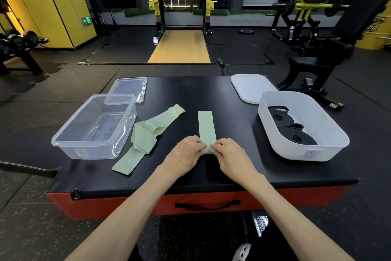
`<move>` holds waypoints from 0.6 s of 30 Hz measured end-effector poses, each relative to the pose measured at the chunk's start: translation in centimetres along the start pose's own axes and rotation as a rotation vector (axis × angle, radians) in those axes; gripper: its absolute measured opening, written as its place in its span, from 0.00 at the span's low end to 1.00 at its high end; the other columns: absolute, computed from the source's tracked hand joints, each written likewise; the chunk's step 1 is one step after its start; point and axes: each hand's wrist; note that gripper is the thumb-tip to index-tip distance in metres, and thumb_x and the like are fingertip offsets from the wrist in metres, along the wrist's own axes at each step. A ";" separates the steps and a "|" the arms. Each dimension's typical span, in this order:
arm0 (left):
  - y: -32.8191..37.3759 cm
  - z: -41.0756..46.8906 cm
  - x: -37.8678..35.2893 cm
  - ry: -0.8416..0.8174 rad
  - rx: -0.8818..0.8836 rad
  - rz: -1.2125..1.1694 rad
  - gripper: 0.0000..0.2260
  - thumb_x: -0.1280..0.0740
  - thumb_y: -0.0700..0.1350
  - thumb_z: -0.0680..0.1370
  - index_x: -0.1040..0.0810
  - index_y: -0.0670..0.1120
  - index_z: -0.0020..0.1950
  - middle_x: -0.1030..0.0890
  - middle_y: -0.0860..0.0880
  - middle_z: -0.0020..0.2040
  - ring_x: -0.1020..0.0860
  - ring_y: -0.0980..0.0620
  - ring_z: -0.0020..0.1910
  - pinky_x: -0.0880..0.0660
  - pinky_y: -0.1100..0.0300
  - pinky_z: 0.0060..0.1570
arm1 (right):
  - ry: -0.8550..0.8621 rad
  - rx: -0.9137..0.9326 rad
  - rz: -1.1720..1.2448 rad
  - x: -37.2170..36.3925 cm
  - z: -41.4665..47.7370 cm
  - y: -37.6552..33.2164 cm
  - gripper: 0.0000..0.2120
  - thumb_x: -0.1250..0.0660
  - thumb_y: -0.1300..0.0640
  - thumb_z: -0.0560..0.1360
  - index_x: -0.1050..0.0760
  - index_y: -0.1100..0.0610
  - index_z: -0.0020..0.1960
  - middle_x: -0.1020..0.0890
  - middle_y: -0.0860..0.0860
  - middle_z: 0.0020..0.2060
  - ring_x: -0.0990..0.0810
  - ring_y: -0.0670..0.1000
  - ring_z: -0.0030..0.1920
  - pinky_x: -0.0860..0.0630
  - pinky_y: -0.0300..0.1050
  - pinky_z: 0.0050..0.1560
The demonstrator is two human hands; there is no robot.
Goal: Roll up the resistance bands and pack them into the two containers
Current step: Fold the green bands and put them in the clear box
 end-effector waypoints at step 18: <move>0.2 0.2 0.6 -0.074 0.112 0.004 0.09 0.35 0.46 0.77 0.24 0.41 0.43 0.23 0.47 0.39 0.25 0.45 0.41 0.28 0.52 0.45 | -0.017 -0.010 -0.011 -0.3 0.9 -0.1 0.06 0.32 0.70 0.70 0.20 0.62 0.45 0.19 0.55 0.42 0.24 0.57 0.42 0.24 0.50 0.41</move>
Point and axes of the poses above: each hand's wrist, its own z-axis towards the middle knuckle, its own x-axis out of the back of the hand, y = z × x
